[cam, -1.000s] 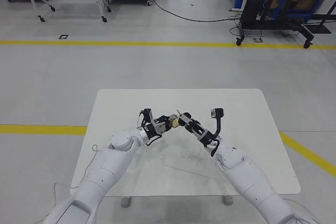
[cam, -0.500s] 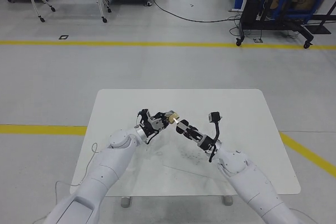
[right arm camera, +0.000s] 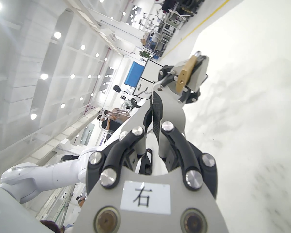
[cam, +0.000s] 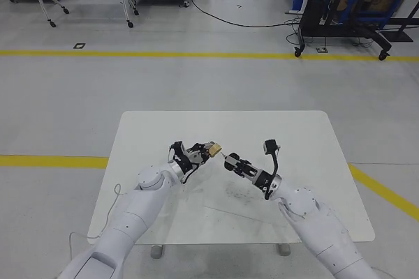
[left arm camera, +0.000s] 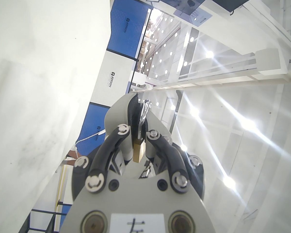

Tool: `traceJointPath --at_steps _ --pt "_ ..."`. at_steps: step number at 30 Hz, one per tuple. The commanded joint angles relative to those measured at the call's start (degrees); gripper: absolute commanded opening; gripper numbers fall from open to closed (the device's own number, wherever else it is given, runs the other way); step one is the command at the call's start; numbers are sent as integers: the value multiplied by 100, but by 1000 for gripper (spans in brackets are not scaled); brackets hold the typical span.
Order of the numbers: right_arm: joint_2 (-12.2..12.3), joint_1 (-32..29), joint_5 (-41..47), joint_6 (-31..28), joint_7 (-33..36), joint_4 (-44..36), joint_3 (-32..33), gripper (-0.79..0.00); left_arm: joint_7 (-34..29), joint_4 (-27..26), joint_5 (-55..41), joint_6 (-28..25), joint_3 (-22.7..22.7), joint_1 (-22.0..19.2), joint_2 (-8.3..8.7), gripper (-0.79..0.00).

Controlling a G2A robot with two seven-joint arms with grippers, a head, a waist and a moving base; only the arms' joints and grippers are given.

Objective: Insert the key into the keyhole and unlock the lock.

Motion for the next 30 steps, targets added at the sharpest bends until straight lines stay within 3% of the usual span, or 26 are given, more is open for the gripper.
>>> traceJointPath --at_steps 1,9,15,30 --pt "46 -208 -49 483 33 -383 157 -785 124 -126 125 99 -4 53 12 -785" --pt "121 -600 -259 1831 265 -1245 283 -785 339 -646 505 365 6 235 44 -785" --pt "90 -649 -268 2572 -132 -1610 221 -785 344 -1011 655 407 -115 406 98 -785" --pt "28 -571 -216 2800 -489 -1610 155 -785 456 -1324 844 470 -259 586 136 -785"
